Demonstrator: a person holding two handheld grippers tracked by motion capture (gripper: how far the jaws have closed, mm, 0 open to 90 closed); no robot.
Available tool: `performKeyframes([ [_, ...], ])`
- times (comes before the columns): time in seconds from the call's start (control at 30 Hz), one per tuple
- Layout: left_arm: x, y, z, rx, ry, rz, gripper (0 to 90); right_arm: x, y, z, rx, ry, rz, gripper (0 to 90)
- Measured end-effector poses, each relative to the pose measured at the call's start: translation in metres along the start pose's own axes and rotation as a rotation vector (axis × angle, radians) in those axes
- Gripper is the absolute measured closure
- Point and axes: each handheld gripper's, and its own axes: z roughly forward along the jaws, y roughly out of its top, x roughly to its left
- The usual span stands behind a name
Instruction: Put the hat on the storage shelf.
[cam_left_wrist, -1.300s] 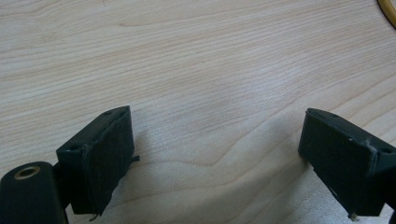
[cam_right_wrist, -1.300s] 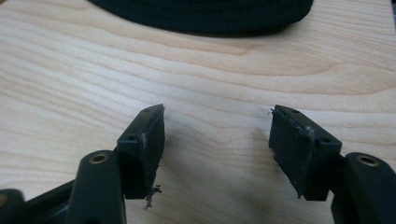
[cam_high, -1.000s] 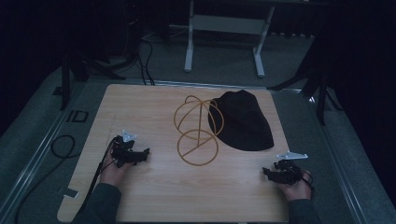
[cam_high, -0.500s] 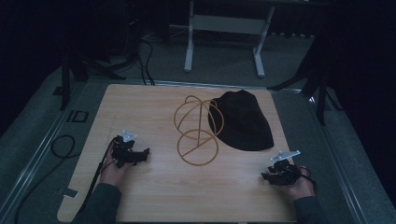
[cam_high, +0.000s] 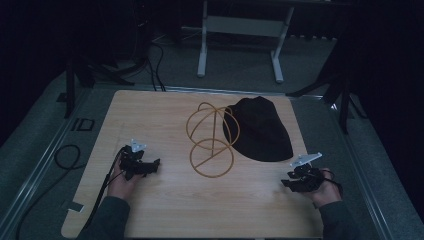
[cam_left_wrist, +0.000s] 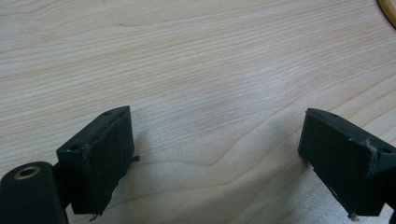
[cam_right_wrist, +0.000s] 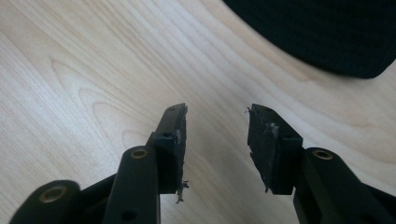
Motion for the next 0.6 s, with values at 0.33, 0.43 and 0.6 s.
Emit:
performKeyframes([
  [0.33,0.0,0.0,0.0,-0.002,0.0,0.0,10.7,-0.006,0.018,-0.008,-0.021,-0.017,-0.036,61.2],
  [0.43,0.0,0.0,0.0,-0.002,0.0,0.0,10.7,-0.008,0.023,-0.009,-0.033,-0.027,-0.041,60.9],
  [0.6,0.0,0.0,0.0,-0.002,0.0,-0.001,10.7,-0.01,0.032,-0.011,-0.047,-0.04,-0.046,60.2],
])
